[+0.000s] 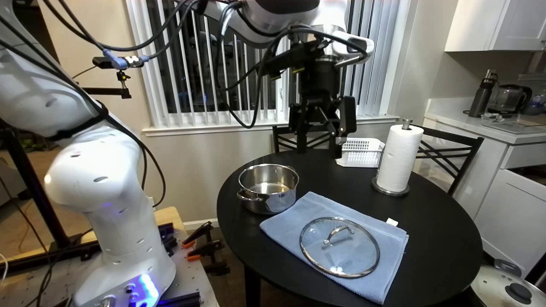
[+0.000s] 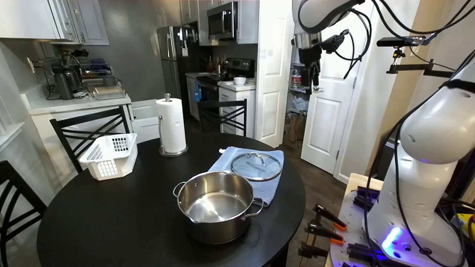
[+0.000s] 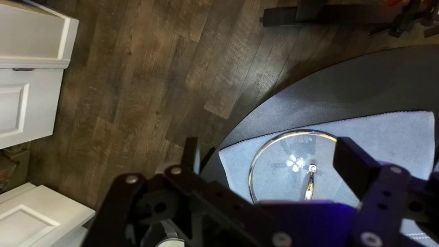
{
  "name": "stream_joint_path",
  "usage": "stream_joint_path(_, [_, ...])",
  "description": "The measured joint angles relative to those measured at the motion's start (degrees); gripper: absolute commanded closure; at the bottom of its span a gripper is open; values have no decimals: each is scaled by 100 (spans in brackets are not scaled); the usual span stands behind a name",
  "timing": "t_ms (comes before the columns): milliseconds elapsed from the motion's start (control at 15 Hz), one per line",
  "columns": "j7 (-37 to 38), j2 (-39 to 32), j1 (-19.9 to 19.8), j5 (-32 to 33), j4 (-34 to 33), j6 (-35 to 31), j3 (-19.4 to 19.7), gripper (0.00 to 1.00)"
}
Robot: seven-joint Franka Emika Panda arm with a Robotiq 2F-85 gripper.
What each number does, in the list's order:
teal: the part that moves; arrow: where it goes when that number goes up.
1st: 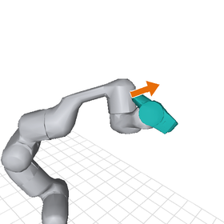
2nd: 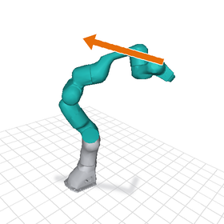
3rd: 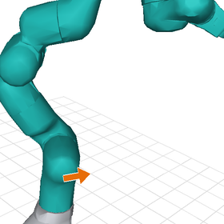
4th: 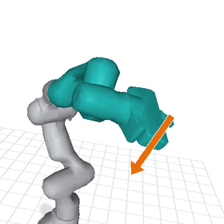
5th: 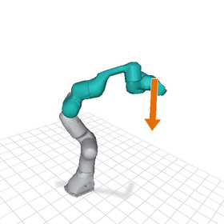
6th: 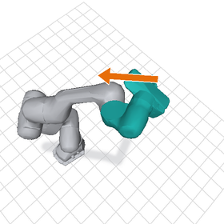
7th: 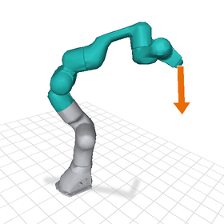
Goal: Put the lid on the pot
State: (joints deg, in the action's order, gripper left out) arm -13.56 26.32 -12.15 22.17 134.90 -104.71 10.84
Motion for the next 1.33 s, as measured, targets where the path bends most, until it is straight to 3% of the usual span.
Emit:
stream_joint_path(267, [577,-245,26,-4,-104,-1146,10,0])
stream_joint_path(467, [1140,-1177,27,-44,-497,-2107,28,0])
stream_joint_path(733, [1517,-2622,103,-117,-1368,-2485,-72,0])
stream_joint_path(1133, [185,-3736,401,-1482,-2132,-2818,-496,0])
stream_joint_path(1333, [-79,-3931,392,-1654,-2198,-2855,-535,0])
